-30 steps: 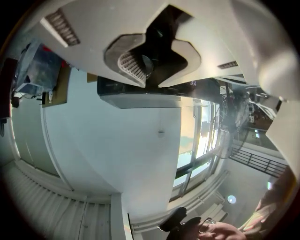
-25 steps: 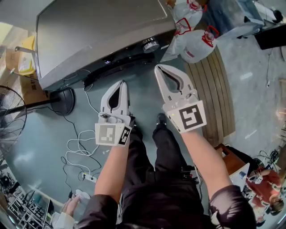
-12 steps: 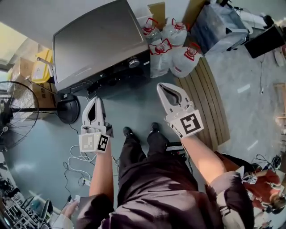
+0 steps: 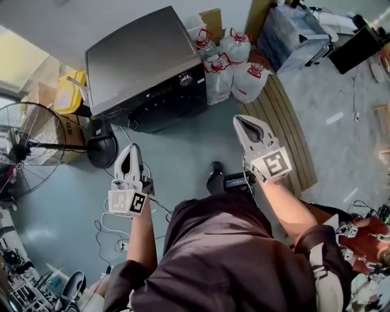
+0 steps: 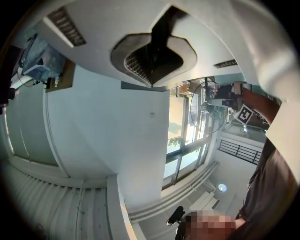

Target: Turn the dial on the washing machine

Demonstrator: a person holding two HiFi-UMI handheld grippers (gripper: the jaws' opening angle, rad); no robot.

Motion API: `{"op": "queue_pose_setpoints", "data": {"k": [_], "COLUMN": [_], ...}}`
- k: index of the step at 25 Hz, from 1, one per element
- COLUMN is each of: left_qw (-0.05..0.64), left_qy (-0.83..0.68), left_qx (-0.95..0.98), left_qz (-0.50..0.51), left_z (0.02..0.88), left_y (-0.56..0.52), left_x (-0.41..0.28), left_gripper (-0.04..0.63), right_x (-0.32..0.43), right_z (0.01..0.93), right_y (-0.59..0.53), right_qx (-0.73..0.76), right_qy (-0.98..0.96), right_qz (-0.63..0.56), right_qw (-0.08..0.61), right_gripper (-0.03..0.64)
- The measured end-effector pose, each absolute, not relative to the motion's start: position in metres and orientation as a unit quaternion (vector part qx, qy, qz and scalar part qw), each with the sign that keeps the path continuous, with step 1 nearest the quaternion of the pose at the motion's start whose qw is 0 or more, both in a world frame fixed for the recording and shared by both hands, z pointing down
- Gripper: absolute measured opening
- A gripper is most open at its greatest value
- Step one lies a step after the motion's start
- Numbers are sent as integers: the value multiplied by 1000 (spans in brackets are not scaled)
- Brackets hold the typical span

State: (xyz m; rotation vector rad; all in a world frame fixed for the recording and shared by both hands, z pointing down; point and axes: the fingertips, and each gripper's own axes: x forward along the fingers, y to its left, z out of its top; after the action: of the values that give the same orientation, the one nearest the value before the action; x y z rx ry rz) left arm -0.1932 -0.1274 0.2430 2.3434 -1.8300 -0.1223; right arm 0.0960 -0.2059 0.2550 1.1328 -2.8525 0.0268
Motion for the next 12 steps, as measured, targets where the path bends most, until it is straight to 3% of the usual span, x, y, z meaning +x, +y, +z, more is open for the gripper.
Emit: {"op": "queue_pose_setpoints", "data": {"k": [12], "left_qw": [74], "left_qy": [-627], "left_qx": [774], "left_qz": [-44], "left_z": [238], "left_y": [30], "left_x": [-243], "left_gripper": [11], "right_x": [67], "right_z": [234], "right_y": [-57], "right_qx": [411], "right_qy": [-911], "right_qz": [-4], "right_qw": [35], "right_gripper": [21]}}
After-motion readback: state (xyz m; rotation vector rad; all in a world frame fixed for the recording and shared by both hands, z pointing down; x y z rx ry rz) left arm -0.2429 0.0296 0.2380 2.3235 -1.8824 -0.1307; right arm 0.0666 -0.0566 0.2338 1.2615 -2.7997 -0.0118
